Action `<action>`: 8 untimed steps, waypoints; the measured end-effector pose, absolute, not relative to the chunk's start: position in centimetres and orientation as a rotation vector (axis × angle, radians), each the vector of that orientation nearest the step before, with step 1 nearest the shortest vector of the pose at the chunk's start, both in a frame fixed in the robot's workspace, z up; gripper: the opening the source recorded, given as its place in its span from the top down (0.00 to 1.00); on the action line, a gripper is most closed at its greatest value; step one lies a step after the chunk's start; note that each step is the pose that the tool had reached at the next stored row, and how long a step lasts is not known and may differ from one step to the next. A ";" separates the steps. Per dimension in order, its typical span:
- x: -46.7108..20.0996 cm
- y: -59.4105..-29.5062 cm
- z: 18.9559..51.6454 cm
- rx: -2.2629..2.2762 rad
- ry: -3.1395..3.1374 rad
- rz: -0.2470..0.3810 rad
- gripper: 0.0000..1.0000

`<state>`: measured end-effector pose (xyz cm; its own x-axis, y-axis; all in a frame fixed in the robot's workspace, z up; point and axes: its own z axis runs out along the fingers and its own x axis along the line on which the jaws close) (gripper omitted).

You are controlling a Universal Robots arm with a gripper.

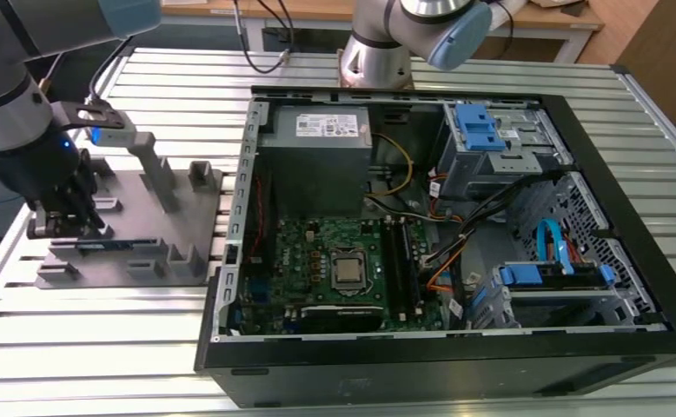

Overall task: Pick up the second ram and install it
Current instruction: 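Pick up the second ram and move it above second insertion slot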

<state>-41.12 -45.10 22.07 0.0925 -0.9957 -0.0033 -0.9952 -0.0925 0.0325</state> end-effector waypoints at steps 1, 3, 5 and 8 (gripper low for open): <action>-41.1 -45.1 21.9 2.305 -2.101 -0.036 0.76; -41.0 -45.1 21.5 2.305 -2.101 -0.037 0.76; -40.9 -45.1 21.2 2.305 -2.101 -0.039 0.76; -40.8 -45.1 20.6 2.305 -2.101 -0.039 0.76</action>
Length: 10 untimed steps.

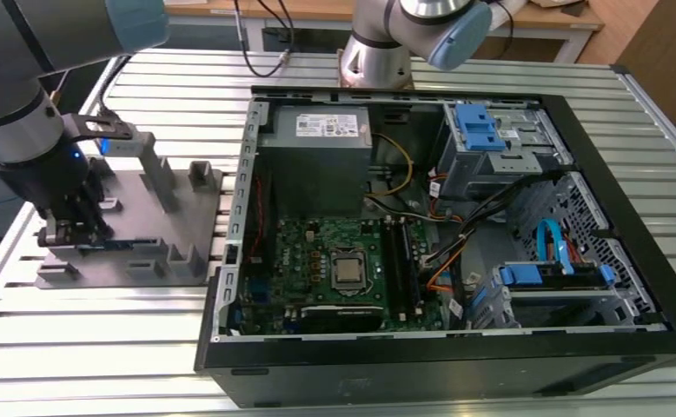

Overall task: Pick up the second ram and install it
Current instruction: 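Pick up the second ram and move it above second insertion slot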

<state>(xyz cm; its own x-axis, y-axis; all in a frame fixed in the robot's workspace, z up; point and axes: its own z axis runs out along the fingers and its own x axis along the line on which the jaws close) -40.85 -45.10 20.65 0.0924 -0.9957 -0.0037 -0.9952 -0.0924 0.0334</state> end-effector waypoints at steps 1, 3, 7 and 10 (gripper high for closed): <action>-40.8 -45.1 20.5 2.305 -2.101 -0.039 0.76; -40.8 -45.1 20.1 2.305 -2.101 -0.040 0.76; -40.8 -45.1 19.4 2.307 -2.102 -0.043 0.76; -40.8 -45.1 19.2 2.307 -2.102 -0.043 0.76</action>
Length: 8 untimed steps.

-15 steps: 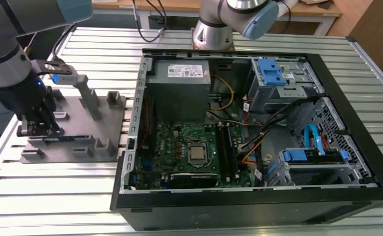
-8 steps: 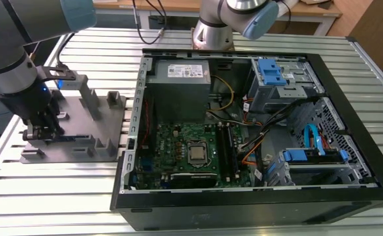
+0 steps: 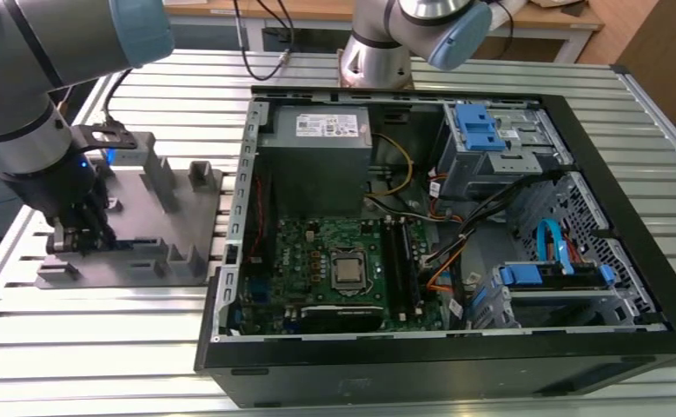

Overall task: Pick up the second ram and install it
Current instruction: 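Pick up the second ram and move it above second insertion slot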

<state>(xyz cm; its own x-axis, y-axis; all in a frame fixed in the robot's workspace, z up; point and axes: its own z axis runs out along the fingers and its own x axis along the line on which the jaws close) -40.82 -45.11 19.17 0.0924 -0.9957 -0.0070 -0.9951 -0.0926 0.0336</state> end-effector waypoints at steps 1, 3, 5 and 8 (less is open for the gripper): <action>-40.8 -45.1 19.2 2.307 -2.102 -0.044 0.76; -40.8 -45.1 19.2 2.307 -2.102 -0.044 0.76; -40.8 -45.1 19.2 2.307 -2.102 -0.044 0.76; -40.8 -45.1 19.2 2.307 -2.103 -0.044 0.76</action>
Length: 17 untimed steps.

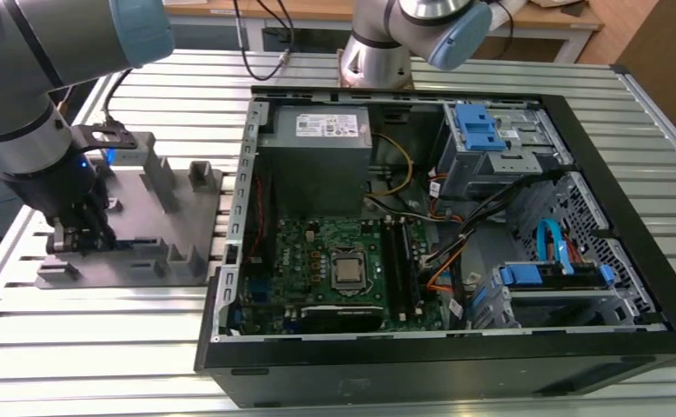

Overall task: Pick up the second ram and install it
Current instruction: 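Pick up the second ram and move it above second insertion slot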

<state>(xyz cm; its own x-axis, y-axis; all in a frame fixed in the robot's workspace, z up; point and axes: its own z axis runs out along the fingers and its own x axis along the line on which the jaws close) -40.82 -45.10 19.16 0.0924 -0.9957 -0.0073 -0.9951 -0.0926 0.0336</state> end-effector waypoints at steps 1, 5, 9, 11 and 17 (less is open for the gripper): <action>-40.8 -45.1 19.2 2.307 -2.103 -0.044 0.76; -40.8 -45.1 19.2 2.307 -2.103 -0.044 0.86; -40.8 -45.1 19.2 2.307 -2.103 -0.045 0.86; -40.8 -45.1 19.1 2.308 -2.103 -0.045 0.86; -40.8 -45.1 19.2 2.308 -2.103 -0.045 0.86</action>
<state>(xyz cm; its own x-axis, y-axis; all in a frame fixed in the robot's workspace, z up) -40.82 -45.10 19.18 0.0924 -0.9957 -0.0088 -0.9951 -0.0927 0.0332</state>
